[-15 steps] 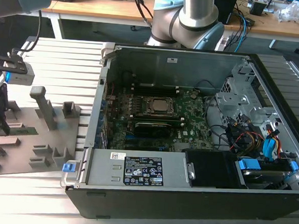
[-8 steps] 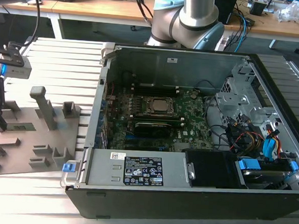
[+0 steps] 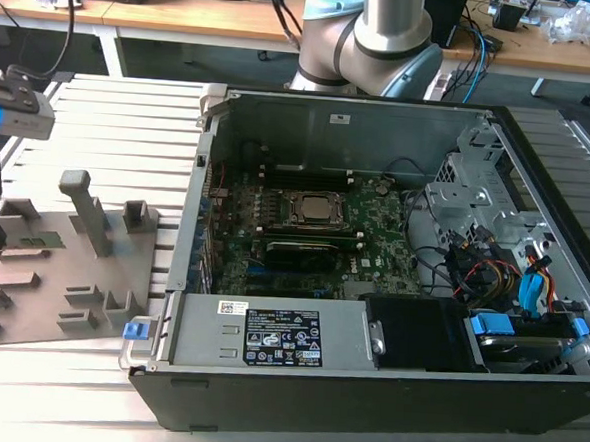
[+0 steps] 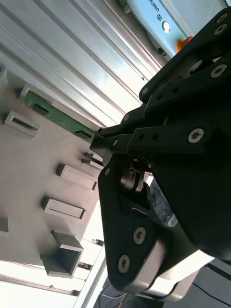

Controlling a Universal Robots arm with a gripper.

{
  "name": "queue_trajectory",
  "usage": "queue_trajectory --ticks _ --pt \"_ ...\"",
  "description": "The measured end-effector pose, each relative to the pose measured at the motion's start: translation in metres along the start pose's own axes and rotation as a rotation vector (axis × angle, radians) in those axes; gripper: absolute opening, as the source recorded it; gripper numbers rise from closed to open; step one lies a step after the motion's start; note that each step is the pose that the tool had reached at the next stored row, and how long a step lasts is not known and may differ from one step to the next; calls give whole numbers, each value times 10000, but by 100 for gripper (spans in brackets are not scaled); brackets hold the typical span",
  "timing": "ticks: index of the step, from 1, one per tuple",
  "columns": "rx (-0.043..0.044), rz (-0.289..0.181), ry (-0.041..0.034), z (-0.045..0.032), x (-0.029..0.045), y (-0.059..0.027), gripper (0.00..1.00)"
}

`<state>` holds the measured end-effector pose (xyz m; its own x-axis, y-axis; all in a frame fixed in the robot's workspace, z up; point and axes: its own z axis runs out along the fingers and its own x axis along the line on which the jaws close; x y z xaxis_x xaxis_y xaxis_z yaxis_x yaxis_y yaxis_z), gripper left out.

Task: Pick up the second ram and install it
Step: 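Pick up the second ram and move it above second insertion slot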

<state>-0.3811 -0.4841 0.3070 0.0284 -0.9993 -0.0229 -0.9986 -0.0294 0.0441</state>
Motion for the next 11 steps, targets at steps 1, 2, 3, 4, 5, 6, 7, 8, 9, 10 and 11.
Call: queue_trajectory --ticks 1,2,3,4,5,6,7,8,9,10,11 --pt "0 0 0 -21 -1 1 14" --pt "-1 0 -1 -50 -1 2 14" --pt "1 0 0 -69 -2 3 14" --pt "0 0 0 -97 -2 4 14" --pt "0 0 0 -119 -3 5 14" --pt "1 0 0 -139 -3 6 14" --pt "1 0 -1 -152 -4 6 14" --pt "1 0 0 -162 -4 7 14" --pt "0 0 0 -173 -4 7 14" --pt "1 0 -1 -184 -4 8 14" --pt "0 0 0 -199 -5 8 14"
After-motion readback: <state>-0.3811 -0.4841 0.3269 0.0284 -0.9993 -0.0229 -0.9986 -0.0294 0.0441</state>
